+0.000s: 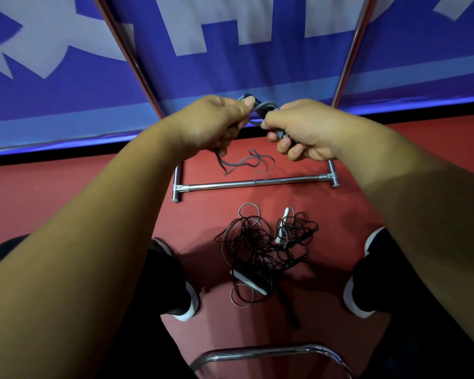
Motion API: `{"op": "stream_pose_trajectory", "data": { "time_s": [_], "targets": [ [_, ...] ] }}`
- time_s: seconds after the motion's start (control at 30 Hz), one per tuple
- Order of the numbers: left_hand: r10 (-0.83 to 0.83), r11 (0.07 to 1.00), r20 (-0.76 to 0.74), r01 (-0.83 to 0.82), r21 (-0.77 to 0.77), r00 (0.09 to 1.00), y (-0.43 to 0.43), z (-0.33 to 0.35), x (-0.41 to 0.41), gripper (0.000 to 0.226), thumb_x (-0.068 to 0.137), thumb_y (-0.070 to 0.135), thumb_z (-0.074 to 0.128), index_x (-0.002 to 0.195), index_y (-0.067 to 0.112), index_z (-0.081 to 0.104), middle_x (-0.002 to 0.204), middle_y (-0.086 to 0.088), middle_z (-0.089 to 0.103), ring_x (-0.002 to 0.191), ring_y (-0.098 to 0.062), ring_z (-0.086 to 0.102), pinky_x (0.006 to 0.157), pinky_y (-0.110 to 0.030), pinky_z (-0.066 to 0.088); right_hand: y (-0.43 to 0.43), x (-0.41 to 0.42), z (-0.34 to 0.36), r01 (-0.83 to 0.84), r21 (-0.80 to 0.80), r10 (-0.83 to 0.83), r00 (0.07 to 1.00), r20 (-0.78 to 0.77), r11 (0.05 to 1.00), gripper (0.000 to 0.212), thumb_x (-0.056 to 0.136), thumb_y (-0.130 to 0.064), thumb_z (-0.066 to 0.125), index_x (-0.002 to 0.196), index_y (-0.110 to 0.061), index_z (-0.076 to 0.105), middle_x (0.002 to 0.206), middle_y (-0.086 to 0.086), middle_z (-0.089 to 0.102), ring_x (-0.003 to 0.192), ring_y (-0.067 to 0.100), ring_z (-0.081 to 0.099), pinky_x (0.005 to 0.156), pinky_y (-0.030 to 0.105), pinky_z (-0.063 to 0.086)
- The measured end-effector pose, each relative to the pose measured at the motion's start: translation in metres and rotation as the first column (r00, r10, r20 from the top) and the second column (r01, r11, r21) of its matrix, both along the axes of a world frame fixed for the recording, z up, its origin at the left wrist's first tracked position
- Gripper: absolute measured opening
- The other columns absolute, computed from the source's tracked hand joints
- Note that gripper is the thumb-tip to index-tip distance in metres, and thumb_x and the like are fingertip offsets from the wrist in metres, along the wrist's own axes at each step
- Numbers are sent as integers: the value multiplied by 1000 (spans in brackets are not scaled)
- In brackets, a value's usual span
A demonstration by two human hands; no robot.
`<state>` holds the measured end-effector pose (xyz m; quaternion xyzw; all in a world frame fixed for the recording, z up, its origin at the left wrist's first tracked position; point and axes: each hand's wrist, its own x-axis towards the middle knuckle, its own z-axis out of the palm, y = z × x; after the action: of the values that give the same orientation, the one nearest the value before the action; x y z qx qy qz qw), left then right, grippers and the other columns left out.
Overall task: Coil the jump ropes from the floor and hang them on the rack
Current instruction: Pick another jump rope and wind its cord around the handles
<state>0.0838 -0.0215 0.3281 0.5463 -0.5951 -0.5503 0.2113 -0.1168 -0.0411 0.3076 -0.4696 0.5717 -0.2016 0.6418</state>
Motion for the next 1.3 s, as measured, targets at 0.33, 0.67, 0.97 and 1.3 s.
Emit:
{"op": "stream_pose_trajectory", "data": {
  "time_s": [0.33, 0.67, 0.97, 1.3],
  "targets": [
    [-140, 990, 140, 136, 35, 980, 1, 1, -1, 44, 110, 44, 47, 96, 5, 63, 51, -2, 33, 43, -20, 34, 46, -25, 39, 3, 0, 1, -16, 106, -3, 983, 185, 994, 8, 93, -19, 55, 100, -17, 60, 75, -2, 48, 49, 5, 27, 34, 17, 18],
    [78, 997, 10, -78, 8, 997, -5, 3, -4, 31, 105, 23, 52, 109, 1, 73, 62, -4, 49, 49, -16, 28, 48, -25, 31, 19, -1, 12, -217, -227, 125, 924, -362, 949, 12, 95, -16, 60, 103, -16, 52, 91, 8, 77, 38, 11, 43, 36, 16, 27],
    [76, 997, 118, -73, -34, 990, -3, -2, -5, 35, 107, 37, 56, 102, 8, 73, 59, 0, 48, 48, -15, 38, 50, -25, 39, 5, 5, -1, -71, -22, 71, 997, 3, 997, 9, 96, -17, 58, 99, -18, 66, 82, 7, 61, 51, 9, 35, 42, 16, 20],
    [-177, 983, 145, 167, 82, 973, 3, -9, -9, 40, 113, 36, 43, 104, 8, 71, 76, -10, 69, 57, -19, 55, 60, -27, 48, 4, 5, 1, 19, 158, -52, 977, 209, 987, 35, 95, -52, 65, 92, -18, 58, 73, -2, 50, 47, 4, 28, 32, 16, 18]
  ]
}}
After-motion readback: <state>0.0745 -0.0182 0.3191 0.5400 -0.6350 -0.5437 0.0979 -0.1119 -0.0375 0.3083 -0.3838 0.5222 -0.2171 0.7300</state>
